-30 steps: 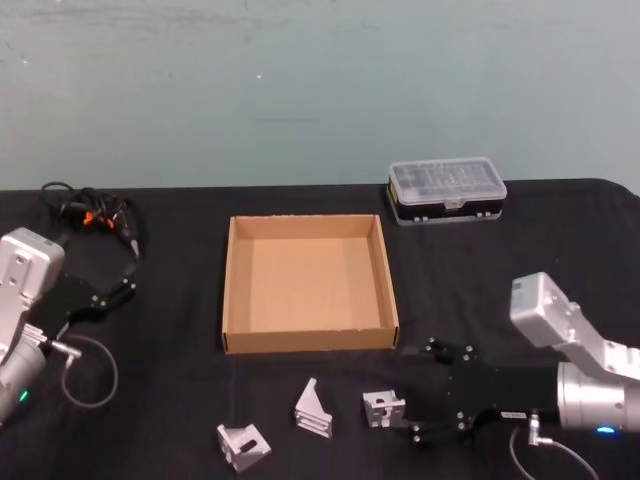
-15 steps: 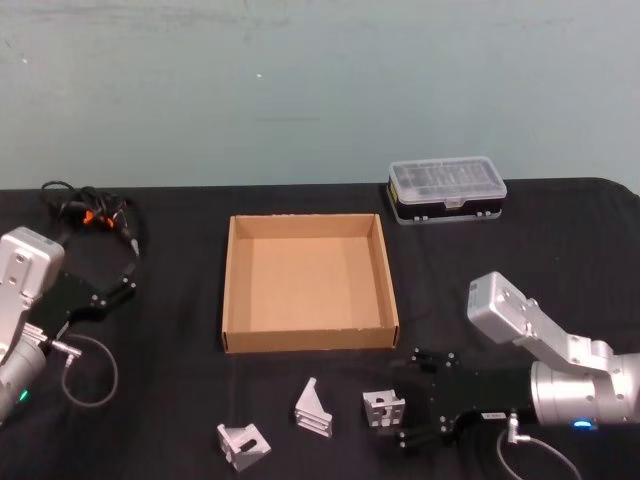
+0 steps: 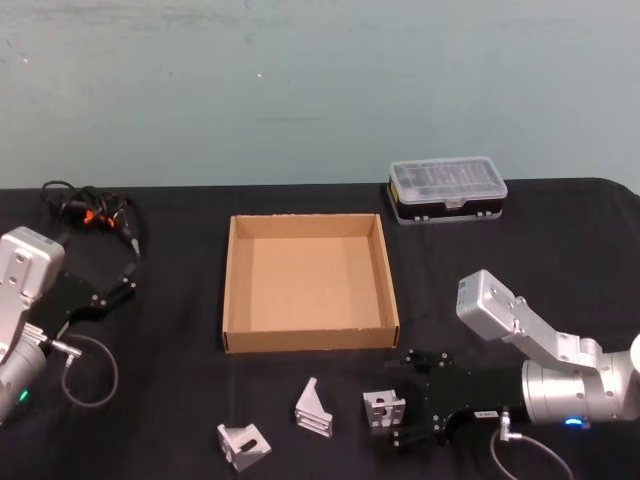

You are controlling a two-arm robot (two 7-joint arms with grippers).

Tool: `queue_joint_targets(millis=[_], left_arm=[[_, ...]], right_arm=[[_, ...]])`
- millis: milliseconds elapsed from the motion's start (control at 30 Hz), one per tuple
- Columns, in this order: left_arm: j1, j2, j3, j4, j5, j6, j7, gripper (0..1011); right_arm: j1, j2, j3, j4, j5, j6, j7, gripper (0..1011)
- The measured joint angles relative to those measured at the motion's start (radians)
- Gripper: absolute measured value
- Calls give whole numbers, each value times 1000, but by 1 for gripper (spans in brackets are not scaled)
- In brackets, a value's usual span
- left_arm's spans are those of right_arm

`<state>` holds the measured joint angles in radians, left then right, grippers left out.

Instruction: Use one hand to pick up the angle iron from the table and place it into the box.

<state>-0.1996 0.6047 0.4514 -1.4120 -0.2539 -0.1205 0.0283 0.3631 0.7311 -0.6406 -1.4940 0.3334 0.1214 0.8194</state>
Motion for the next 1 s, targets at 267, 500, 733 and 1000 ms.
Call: queue_joint_targets(millis=[267,500,733,1000], left_arm=[[0,0,0,0,0,0,0,1000],[0,0,0,0,0,0,0,1000],[0,0,0,0,0,0,0,1000],[0,0,0,0,0,0,0,1000]], right_arm=[[-2,2,1,-2,0,-2,0,870],[-2,2,2,-3,0,-4,-1,651],[-3,3,3,-4,0,-5,-1,426],[-3,3,3,-4,0,-6,-1,205]])
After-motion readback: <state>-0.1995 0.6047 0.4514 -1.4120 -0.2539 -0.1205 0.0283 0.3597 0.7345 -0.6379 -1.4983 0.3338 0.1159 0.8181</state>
